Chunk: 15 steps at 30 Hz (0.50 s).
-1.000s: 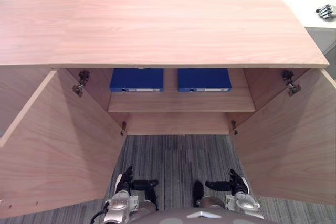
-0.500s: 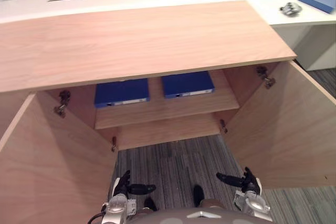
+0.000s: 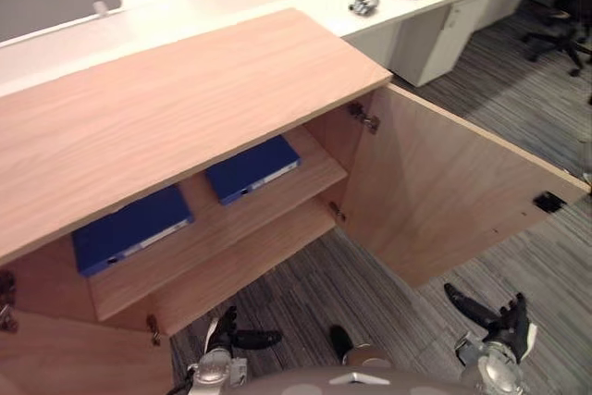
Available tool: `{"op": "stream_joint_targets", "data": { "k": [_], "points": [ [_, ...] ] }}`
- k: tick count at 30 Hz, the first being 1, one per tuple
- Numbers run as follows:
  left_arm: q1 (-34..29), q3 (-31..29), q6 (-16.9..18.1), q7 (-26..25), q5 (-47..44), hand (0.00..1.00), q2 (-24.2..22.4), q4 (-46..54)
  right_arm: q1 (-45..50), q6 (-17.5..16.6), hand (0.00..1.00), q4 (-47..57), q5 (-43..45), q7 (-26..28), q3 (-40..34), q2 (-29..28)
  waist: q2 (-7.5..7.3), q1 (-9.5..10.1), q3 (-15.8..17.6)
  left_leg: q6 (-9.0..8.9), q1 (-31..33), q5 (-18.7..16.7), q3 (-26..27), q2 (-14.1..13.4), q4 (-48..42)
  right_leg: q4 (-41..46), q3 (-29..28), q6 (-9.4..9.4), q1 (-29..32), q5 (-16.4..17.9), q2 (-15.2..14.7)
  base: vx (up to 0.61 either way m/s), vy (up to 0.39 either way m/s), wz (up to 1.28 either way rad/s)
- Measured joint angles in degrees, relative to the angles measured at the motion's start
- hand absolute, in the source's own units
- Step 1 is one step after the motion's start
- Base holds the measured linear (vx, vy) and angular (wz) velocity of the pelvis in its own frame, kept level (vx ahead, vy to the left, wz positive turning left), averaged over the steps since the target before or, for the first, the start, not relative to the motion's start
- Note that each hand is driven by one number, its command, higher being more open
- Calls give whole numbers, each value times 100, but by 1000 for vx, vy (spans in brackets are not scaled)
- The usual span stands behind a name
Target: Walk over to the cabinet, pick up the folder, carry it to the office cabinet, place the folder inside the office cabinet, then close the office cabinet door
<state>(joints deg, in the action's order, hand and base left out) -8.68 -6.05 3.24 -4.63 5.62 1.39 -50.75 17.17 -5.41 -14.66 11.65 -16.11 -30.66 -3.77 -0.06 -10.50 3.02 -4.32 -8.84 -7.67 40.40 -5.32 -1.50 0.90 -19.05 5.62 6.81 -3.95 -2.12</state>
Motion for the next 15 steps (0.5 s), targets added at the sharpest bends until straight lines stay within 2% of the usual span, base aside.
{"op": "stream_joint_targets", "data": {
  "k": [2, 5, 8, 13, 15],
  "points": [
    [6, 1, 1, 14, 14, 100, -76, 102, -99, -69, 100, 384, 4, -74, -69, -2, -1, -97, 1, -22, -25, -16, 132, -4, -3, 14, -122, 19, 43, -13, 41, -16, -20, -29],
    [23, 2, 12, 24, 64, 100, -188, 132, -345, -223, 100, 516, 80, -123, -293, 47, 27, -117, 18, -43, -41, -31, 212, -11, -21, 13, -199, 20, 62, -31, 72, -18, -29, -18],
    [51, 9, 31, 86, 65, 100, -233, 137, -608, -233, 100, 517, 220, -182, -474, 238, 73, -124, 42, -55, -29, -38, 254, -13, -45, 13, -238, 15, 90, -41, 99, -13, -28, -8],
    [11, 31, 40, 137, 71, 100, -219, 136, -1040, -233, 100, 489, 458, -181, -664, 687, 193, -141, 123, -55, 12, -38, 267, -12, -51, -23, -265, 17, 121, -68, 101, -3, -10, -2],
    [1, 121, 44, 143, 71, 100, -156, 104, -1210, -254, 100, 383, 529, -142, -664, 1037, 230, -145, 136, -53, 39, -37, 231, -3, -53, -50, -246, 35, 121, -80, 79, -6, -18, 7]
  ]
}}
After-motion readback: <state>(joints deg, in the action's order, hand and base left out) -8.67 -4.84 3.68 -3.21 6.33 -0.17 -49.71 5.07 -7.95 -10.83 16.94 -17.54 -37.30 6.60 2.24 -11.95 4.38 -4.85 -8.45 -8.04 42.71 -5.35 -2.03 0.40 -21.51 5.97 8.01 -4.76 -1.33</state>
